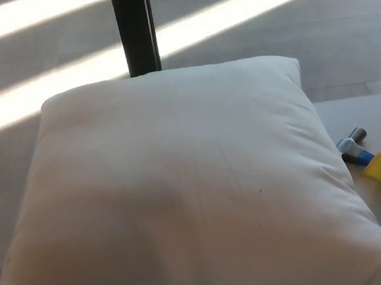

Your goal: A hammer is kept on the right hand side and a pillow is kept on the left hand side on the desk infront of the robot and the robot uses its right hand to pick up the hammer and makes a downward swinging motion to hit the pillow

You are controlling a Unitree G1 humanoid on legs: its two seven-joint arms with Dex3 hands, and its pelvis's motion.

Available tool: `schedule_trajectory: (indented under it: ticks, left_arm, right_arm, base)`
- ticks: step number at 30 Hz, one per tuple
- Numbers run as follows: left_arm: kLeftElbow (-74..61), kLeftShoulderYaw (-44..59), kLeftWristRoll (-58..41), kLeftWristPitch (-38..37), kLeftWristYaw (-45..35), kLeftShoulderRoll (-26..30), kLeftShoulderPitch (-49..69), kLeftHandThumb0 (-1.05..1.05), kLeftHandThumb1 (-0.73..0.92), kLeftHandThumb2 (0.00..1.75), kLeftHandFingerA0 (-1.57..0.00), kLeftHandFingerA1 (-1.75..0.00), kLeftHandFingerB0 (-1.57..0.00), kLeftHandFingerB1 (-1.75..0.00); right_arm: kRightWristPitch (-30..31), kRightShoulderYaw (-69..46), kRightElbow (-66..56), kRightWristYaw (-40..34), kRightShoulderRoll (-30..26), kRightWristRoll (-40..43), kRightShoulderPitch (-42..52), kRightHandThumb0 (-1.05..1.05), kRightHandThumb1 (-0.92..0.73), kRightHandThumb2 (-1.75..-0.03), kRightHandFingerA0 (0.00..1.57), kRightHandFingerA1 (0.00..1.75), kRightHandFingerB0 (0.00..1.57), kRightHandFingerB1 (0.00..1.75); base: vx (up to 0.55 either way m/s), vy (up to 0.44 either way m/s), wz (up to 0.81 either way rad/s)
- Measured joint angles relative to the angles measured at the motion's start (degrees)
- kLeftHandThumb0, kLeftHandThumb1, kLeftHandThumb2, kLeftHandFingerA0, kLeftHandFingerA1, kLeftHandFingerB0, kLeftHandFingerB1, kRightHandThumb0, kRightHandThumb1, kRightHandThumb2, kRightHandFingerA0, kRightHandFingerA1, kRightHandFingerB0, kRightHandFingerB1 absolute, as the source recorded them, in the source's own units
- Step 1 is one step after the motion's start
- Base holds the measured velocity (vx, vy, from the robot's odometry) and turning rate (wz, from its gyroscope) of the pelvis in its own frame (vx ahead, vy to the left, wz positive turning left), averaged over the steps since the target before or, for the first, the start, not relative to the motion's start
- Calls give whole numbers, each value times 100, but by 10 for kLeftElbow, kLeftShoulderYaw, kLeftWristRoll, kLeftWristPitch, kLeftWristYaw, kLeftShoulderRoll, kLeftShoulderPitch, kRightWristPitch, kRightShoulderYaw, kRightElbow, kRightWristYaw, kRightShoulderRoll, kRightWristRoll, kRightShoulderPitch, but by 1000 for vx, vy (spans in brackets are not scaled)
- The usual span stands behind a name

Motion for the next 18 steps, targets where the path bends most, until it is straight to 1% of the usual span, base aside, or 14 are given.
schedule_trajectory:
  ticks: [1, 2, 4, 5, 6, 7, 9, 10, 11, 13, 14, 16, 17, 18]
  left_arm:
    - [-1, -1, 0, 0, 0, 0, 0, -68, 78, 64, -73, -53, -74, -47]
    - [-1, -1, 0, -1, 0, 0, 0, -69, 78, 64, -74, -53, -75, -47]
    - [-2, -2, 1, -2, 0, 0, 0, -69, 77, 64, -78, -55, -78, -48]
    - [-2, -3, 1, -4, 0, 0, 0, -68, 77, 64, -78, -55, -79, -48]
    - [-2, -3, 1, -5, 0, 0, -1, -69, 77, 64, -79, -54, -79, -48]
    - [-2, -3, 1, -6, 0, 0, -1, -69, 78, 64, -75, -55, -78, -49]
    - [-1, -3, 1, -7, -1, 0, -1, -69, 78, 64, -75, -55, -78, -49]
    - [-1, -3, 1, -7, -2, 0, -1, -70, 77, 64, -78, -54, -81, -48]
    - [-1, -3, 1, -7, -2, 0, -1, -69, 78, 64, -79, -53, -80, -48]
    - [1, -3, 1, -7, -2, 0, -1, -69, 77, 64, -81, -55, -82, -49]
    - [1, -3, 1, -7, -2, 0, -1, -69, 79, 64, -80, -55, -80, -49]
    - [1, -3, 1, -7, -2, -1, -1, -68, 79, 64, -79, -55, -79, -49]
    - [1, -3, 1, -7, -2, -1, 0, -68, 79, 64, -78, -56, -78, -49]
    - [1, -4, 1, -7, -2, -1, 0, -69, 79, 64, -77, -55, -77, -49]
  right_arm:
    - [0, 2, 0, 0, 0, -1, 1, -38, -61, -58, 59, 102, 85, 55]
    - [0, 4, -1, 0, 1, -2, 3, -36, -53, -56, 58, 88, 90, 56]
    - [-2, 13, -6, -1, 0, -7, 8, -35, -49, -56, 59, 77, 92, 55]
    - [-3, 18, -8, -1, -1, -11, 9, -31, -47, -54, 66, 83, 89, 59]
    - [-3, 23, -8, -1, -3, -14, 10, -26, -61, -58, 69, 114, 60, 57]
    - [-3, 27, -11, -1, -5, -18, 11, -30, -74, -62, 69, 108, 48, 50]
    - [-3, 28, -20, -6, -9, -22, 18, -30, -74, -62, 69, 108, 48, 50]
    - [-3, 28, -24, -8, -11, -23, 21, -33, -81, -65, 66, 125, 47, 48]
    - [-2, 27, -28, -11, -13, -24, 25, -34, -85, -65, 63, 115, 50, 47]
    - [-2, 20, -39, -22, -15, -25, 36, -31, -79, -64, 68, 120, 55, 51]
    - [-3, 18, -43, -26, -15, -25, 40, -26, -71, -64, 69, 144, 57, 63]
    - [-5, 11, -52, -40, -17, -25, 52, -32, -76, -66, 69, 151, 52, 55]
    - [-8, 7, -55, -49, -18, -25, 59, -37, -85, -69, 72, 147, 56, 59]
    - [-9, 5, -57, -56, -18, -25, 63, -36, -79, -68, 80, 153, 68, 81]
  base:
    - [0, 0, 0]
    - [0, 0, 0]
    - [0, 0, 0]
    - [0, 0, 0]
    - [0, 0, 0]
    - [0, 0, 0]
    - [0, 0, 0]
    - [0, 0, 0]
    - [0, 0, 0]
    - [0, 0, 0]
    - [0, 0, 0]
    - [0, 0, 0]
    - [0, 0, 0]
    - [0, 0, 0]
